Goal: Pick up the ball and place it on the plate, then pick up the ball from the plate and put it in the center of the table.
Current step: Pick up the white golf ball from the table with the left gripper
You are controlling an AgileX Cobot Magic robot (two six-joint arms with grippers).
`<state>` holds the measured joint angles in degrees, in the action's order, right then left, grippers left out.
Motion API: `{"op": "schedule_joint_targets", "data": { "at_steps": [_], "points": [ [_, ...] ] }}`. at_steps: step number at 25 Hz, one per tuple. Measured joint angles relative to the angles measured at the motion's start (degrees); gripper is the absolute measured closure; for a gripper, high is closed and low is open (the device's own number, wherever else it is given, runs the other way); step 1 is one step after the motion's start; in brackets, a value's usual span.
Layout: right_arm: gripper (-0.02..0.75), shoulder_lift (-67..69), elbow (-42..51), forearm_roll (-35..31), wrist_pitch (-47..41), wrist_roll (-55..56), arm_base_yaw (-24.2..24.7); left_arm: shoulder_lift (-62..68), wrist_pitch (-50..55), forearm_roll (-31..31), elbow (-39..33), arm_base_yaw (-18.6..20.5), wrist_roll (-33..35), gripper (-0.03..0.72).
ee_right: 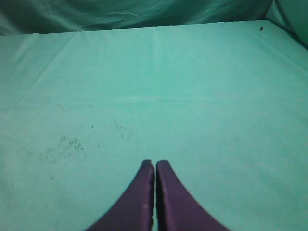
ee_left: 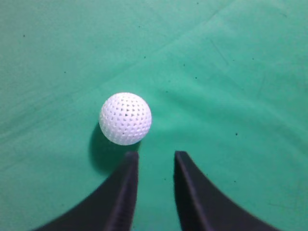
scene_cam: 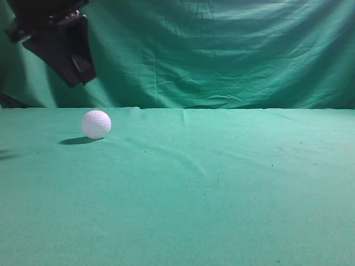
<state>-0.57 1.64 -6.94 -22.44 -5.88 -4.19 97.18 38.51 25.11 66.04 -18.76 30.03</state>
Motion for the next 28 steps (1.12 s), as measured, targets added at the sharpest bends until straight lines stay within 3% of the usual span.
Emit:
{"op": "schedule_joint_targets", "data": {
  "at_steps": [2, 5, 8, 12, 14, 24, 28],
  "points": [
    [0.738, 0.0, 0.0, 0.0, 0.0, 0.0, 0.0, 2.07, 0.7, -0.13, 1.82, 0.0, -0.03, 0.409],
    [0.738, 0.0, 0.0, 0.0, 0.0, 0.0, 0.0, 4.35, 0.57, -0.13, 2.84, 0.0, -1.02, 0.136],
    [0.738, 0.0, 0.0, 0.0, 0.0, 0.0, 0.0, 6.3, -0.62, -0.13, 2.99, 0.0, -1.32, 0.027],
    [0.738, 0.0, 0.0, 0.0, 0.0, 0.0, 0.0, 9.04, -3.22, -0.13, 2.99, 0.0, -1.35, 0.043],
    [0.738, 0.0, 0.0, 0.0, 0.0, 0.0, 0.0, 10.23, -4.4, -0.13, 3.25, 0.0, -1.35, 0.091],
    [0.738, 0.0, 0.0, 0.0, 0.0, 0.0, 0.0, 14.61, -5.52, -0.13, 6.66, 0.0, -1.35, 0.088],
    [0.738, 0.0, 0.0, 0.0, 0.0, 0.0, 0.0, 15.2, -5.63, -0.89, 7.02, 0.0, -1.35, 0.22]
  ]
}}
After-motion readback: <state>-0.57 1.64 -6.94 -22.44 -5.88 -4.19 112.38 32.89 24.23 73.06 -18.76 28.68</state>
